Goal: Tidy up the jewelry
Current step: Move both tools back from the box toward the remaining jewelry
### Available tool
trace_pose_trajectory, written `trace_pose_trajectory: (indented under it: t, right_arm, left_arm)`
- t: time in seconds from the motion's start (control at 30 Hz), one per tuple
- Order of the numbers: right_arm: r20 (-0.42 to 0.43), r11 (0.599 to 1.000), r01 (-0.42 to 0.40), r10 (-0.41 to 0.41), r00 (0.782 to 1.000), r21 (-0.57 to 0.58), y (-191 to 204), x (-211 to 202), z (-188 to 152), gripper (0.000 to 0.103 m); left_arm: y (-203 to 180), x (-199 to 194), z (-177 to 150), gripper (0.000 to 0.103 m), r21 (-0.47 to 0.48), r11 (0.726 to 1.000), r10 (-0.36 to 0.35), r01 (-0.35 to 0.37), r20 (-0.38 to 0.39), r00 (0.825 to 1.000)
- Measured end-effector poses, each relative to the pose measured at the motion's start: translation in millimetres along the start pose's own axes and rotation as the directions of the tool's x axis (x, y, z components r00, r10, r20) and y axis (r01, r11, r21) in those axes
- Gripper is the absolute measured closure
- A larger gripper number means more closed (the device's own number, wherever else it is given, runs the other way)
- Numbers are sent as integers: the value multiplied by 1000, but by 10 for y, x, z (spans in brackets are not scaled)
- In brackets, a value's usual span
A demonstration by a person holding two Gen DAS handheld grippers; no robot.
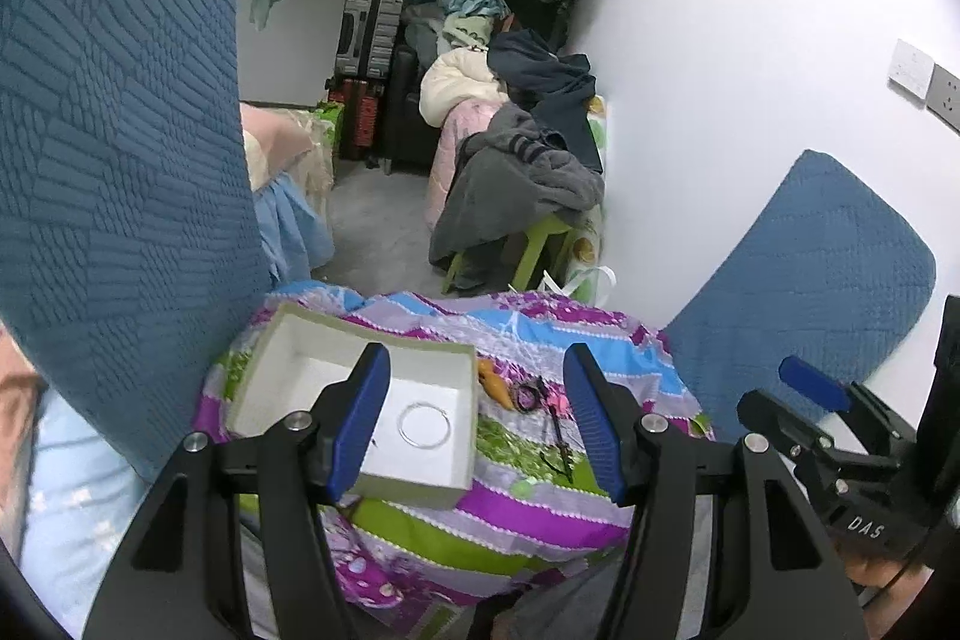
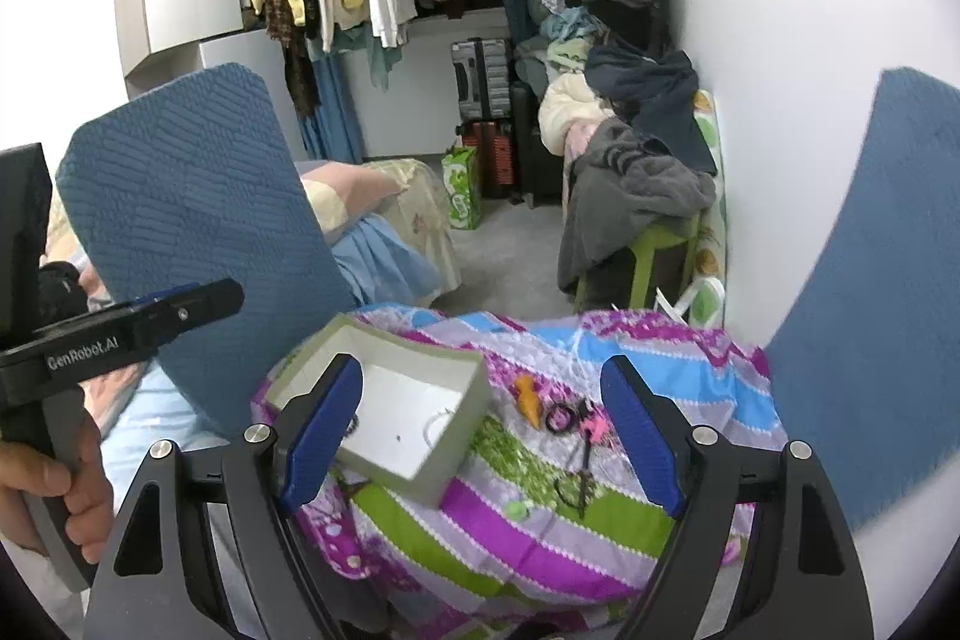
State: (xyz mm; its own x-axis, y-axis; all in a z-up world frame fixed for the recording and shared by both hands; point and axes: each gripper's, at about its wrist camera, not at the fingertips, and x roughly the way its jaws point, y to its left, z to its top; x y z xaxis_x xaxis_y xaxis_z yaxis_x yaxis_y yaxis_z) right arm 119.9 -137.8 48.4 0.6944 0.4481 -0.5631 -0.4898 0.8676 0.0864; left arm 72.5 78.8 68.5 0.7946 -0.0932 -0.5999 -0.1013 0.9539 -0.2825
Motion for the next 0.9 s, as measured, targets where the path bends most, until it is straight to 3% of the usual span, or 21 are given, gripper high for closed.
trace_pose_trajectory:
  t: [0.37,0.67,0.9]
  right_arm:
    - [-7,998,49,-49,999,41,-354,-136,-638,22]
    - [-43,995,84,-81,996,62,-603,64,-1164,22]
    - [-62,983,120,-113,992,138,-851,267,-1475,25]
  left_arm:
    - [-270,218,-493,42,17,1000,-16,18,-68,998]
    - [-389,541,-852,42,27,998,-59,63,-121,991]
    - [-493,925,-1072,42,41,993,-104,114,-195,975]
